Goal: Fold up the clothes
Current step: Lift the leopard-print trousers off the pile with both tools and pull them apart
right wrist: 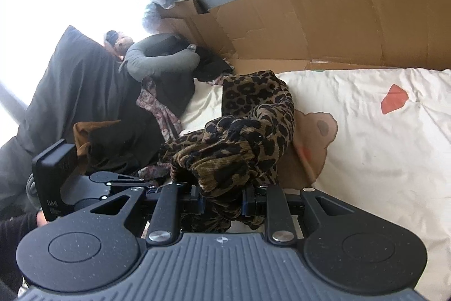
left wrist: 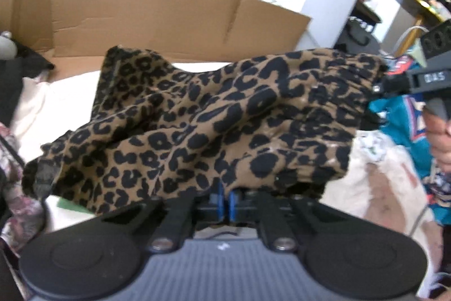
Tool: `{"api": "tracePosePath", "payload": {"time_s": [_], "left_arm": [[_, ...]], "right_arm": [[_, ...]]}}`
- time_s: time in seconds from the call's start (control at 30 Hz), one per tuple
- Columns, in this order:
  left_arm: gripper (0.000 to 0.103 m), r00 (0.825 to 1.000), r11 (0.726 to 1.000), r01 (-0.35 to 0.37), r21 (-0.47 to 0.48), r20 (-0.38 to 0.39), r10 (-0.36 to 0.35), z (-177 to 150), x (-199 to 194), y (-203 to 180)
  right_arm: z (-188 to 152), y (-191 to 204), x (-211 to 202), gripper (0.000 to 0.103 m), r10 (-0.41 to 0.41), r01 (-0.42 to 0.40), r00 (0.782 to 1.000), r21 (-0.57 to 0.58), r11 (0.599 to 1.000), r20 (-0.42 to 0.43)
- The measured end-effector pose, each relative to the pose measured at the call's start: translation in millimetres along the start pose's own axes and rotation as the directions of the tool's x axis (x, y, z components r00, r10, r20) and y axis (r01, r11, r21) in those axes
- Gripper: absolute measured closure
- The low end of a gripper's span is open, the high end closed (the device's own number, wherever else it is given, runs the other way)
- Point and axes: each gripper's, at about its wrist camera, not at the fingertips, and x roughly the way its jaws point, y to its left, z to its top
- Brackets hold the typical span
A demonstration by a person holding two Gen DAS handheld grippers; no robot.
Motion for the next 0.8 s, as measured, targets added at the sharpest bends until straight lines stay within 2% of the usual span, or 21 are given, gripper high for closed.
{"api": "tracePosePath", "payload": {"time_s": [0.27,0.47,0.6,0.8], "left_arm": [[0.101,0.996,0.995,0.093,-0.041,0.003,-0.093,7,-46,4],[0.101,0.986,0.984,0.165,-0.072,0.005,-0.165,20,-79,12],[0.101,0.979,0.976,0.205,-0.073,0.012,-0.205,38,-102,22],[0.101,0.964,0.963,0.266,-0.038,0.005,-0.266,72,-136,40]], "right_arm": [[-9,0,-39,0.08,0.059,-0.06,0.998,-0.035,0.998,-0.039],[-12,7,-72,0.08,0.117,-0.122,0.991,-0.067,0.99,-0.071],[-14,11,-95,0.08,0.155,-0.163,0.983,-0.088,0.983,-0.093],[-3,28,-126,0.08,0.247,-0.262,0.961,-0.133,0.956,-0.122]]}}
